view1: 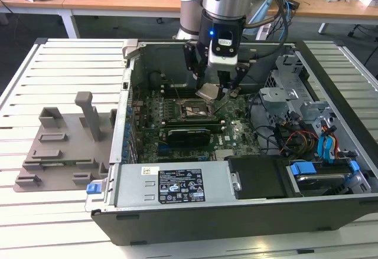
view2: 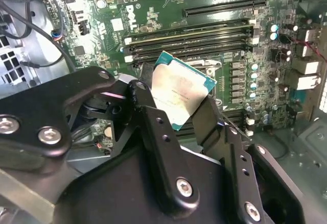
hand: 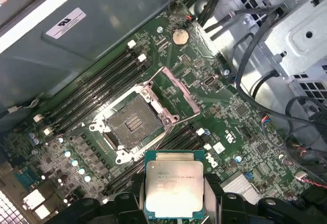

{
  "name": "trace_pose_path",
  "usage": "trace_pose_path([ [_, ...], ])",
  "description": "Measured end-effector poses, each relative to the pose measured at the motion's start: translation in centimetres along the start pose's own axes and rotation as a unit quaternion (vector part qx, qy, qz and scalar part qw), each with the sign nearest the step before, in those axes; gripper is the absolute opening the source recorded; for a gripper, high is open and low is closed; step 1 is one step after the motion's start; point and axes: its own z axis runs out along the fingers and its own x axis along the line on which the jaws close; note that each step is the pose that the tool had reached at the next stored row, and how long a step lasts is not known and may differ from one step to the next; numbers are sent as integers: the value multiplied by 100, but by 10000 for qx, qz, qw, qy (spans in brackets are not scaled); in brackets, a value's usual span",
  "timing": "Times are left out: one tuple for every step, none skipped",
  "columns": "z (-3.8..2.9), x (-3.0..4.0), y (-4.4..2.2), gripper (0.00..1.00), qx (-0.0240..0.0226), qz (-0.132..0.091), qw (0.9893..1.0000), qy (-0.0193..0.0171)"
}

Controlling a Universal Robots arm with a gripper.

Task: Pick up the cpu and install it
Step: 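Place the cpu into insertion slot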

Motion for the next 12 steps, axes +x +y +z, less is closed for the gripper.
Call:
trace_pose_path([
  [0, 0, 0, 55, 0, 54, 10000, 3],
  [0, 0, 0, 55, 1, 118, 9999, 6],
  [1, 0, 0, 55, 1, 157, 9999, 8],
  [1, 0, 0, 55, 2, 190, 9998, 10],
  [1, 0, 0, 55, 3, 251, 9997, 13],
  [1, 0, 0, 55, 3, 310, 9995, 16],
  [1, 0, 0, 55, 3, 352, 9994, 19],
  [2, 0, 0, 55, 4, 398, 9992, 22],
  [2, 0, 0, 55, 4, 425, 9991, 23],
  [2, 0, 0, 55, 5, 496, 9988, 26],
  [2, 0, 0, 55, 5, 548, 9985, 29],
  [2, 0, 0, 55, 6, 596, 9982, 32],
])
